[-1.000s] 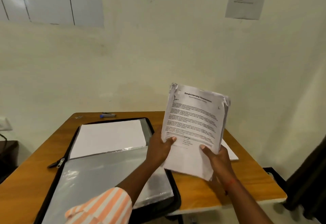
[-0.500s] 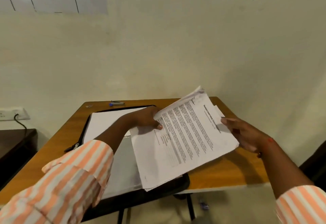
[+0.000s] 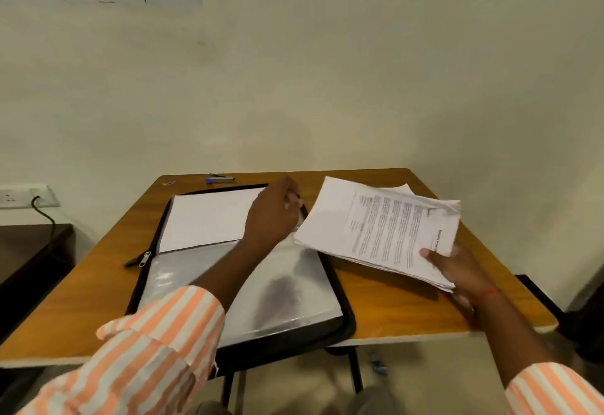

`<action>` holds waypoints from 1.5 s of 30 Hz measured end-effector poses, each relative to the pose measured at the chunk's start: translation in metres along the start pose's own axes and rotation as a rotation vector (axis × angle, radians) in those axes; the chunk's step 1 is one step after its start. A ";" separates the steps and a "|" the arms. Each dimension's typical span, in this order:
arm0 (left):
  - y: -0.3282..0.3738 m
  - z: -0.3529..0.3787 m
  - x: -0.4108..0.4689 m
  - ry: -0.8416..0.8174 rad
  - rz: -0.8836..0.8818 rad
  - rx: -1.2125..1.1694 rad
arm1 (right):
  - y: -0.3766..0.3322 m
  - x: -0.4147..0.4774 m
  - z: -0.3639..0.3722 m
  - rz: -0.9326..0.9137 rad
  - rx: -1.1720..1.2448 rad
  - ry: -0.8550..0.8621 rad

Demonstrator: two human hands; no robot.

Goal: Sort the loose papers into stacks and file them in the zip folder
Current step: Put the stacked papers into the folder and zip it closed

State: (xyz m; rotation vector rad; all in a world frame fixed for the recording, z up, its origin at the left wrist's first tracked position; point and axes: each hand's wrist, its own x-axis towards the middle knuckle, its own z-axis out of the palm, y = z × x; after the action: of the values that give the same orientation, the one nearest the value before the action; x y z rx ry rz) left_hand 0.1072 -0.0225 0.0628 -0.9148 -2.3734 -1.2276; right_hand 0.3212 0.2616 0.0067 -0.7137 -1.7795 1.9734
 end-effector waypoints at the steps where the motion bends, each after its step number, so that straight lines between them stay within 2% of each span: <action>1: -0.009 0.008 -0.010 -0.071 -0.069 -0.026 | 0.007 -0.001 -0.003 0.005 0.053 0.056; 3: -0.032 0.025 -0.033 -0.265 -0.202 -0.032 | 0.014 -0.002 -0.003 -0.020 0.095 0.157; 5: -0.051 0.039 -0.052 -0.319 -0.225 0.005 | 0.016 -0.001 -0.002 -0.052 0.112 0.213; 8: -0.059 0.050 -0.062 -0.284 -0.116 0.093 | 0.018 -0.001 -0.001 -0.058 0.106 0.220; 14: -0.061 0.052 -0.062 -0.215 -0.106 0.102 | 0.020 -0.004 0.001 -0.067 0.044 0.203; 21: -0.067 0.044 -0.064 -0.028 -0.254 -0.212 | 0.024 -0.009 0.004 -0.099 0.051 0.273; 29: -0.070 0.044 -0.061 -0.056 -0.254 -0.247 | 0.020 -0.009 -0.019 0.031 0.056 0.060; 34: -0.070 0.044 -0.060 -0.088 -0.246 -0.201 | 0.011 -0.012 -0.023 0.088 -0.050 -0.070; 41: -0.062 0.044 -0.051 -0.319 -0.180 -0.056 | -0.015 -0.026 -0.023 0.133 -0.166 -0.175; 45: -0.052 0.037 -0.030 -0.584 0.035 0.216 | -0.020 -0.029 -0.023 0.145 -0.195 -0.214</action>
State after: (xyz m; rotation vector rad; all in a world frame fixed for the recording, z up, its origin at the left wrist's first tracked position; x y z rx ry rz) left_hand 0.0955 -0.0262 -0.0065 -1.3774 -2.8339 -0.7310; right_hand 0.3571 0.2643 0.0279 -0.7343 -2.1243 2.0549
